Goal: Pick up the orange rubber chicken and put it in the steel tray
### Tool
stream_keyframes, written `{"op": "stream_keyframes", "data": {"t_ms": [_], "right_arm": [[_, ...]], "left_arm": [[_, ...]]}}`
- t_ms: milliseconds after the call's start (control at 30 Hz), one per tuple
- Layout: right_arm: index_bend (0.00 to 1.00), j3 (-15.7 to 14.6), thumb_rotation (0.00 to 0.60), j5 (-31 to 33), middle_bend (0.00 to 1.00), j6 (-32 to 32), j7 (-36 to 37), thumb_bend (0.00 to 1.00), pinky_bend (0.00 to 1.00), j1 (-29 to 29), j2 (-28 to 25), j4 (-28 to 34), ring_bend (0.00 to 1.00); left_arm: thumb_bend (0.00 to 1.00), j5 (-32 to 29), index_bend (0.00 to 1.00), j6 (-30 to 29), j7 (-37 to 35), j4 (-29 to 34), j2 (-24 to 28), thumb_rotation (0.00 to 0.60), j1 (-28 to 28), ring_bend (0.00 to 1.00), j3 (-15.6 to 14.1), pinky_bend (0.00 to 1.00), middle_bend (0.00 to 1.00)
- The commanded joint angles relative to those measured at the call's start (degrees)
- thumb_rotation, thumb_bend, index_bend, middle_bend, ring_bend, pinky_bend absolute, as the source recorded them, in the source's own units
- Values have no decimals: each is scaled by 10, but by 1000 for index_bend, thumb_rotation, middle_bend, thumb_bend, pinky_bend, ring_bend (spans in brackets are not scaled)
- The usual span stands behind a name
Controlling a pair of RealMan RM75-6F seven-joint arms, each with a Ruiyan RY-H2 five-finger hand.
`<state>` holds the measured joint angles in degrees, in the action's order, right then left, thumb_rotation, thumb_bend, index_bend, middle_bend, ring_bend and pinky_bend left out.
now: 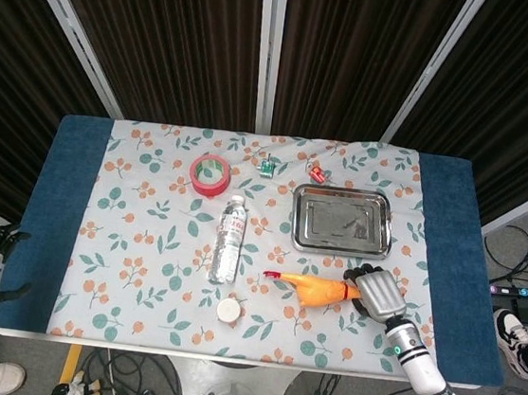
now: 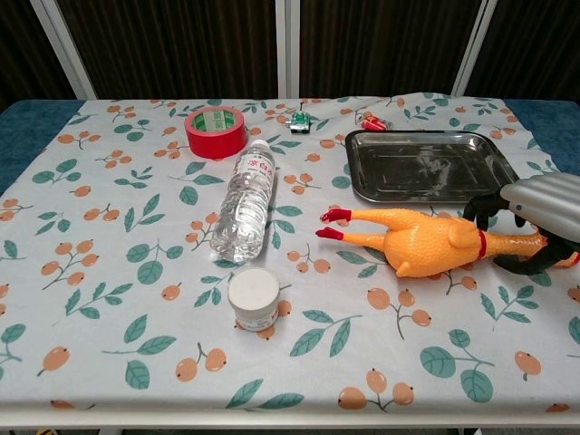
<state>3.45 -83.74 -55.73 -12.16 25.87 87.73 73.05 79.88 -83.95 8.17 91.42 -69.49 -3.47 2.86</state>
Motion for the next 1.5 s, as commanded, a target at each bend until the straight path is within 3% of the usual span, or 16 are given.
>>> {"op": "stream_keyframes", "data": {"t_ms": [33, 233, 367, 567, 733, 900, 1233, 1500], "right_arm": [[533, -1, 600, -2, 499, -2, 7, 414, 622, 6, 7, -11, 427], [781, 0, 600, -30, 693, -7, 36, 452, 916, 28, -27, 21, 661], [854, 12, 600, -45, 736, 8, 47, 451, 974, 57, -89, 89, 710], [910, 68, 600, 6, 772, 89, 42, 450, 1000, 125, -177, 210, 742], [920, 127, 600, 110, 779, 153, 23, 451, 1000, 191, -198, 267, 750], [925, 162, 600, 250, 783, 168, -20, 453, 1000, 256, -179, 289, 756], [931, 178, 600, 530, 789, 98, -120, 467, 1000, 406, -109, 289, 765], [935, 177, 600, 671, 791, 62, -181, 471, 1000, 510, -54, 246, 766]], "left_arm": [[122, 1, 304, 0, 0, -1, 0, 600, 0, 169, 0, 184, 264], [121, 31, 303, 6, -47, -1, 6, 600, -19, 170, 8, 184, 263], [118, 77, 303, 8, -101, 0, 14, 600, -51, 170, 23, 203, 264], [105, 127, 274, 53, -223, 29, 23, 600, -126, 170, 50, 229, 266], [96, 104, 246, 115, -245, 52, 7, 600, -191, 169, 84, 230, 265], [53, 62, 217, 157, -223, 69, -19, 600, -235, 170, 110, 231, 248], [0, -23, 189, 228, -121, 123, -17, 600, -284, 170, 120, 231, 214], [0, -135, 165, 242, 3, 164, -21, 600, -315, 130, 129, 230, 150]]}}
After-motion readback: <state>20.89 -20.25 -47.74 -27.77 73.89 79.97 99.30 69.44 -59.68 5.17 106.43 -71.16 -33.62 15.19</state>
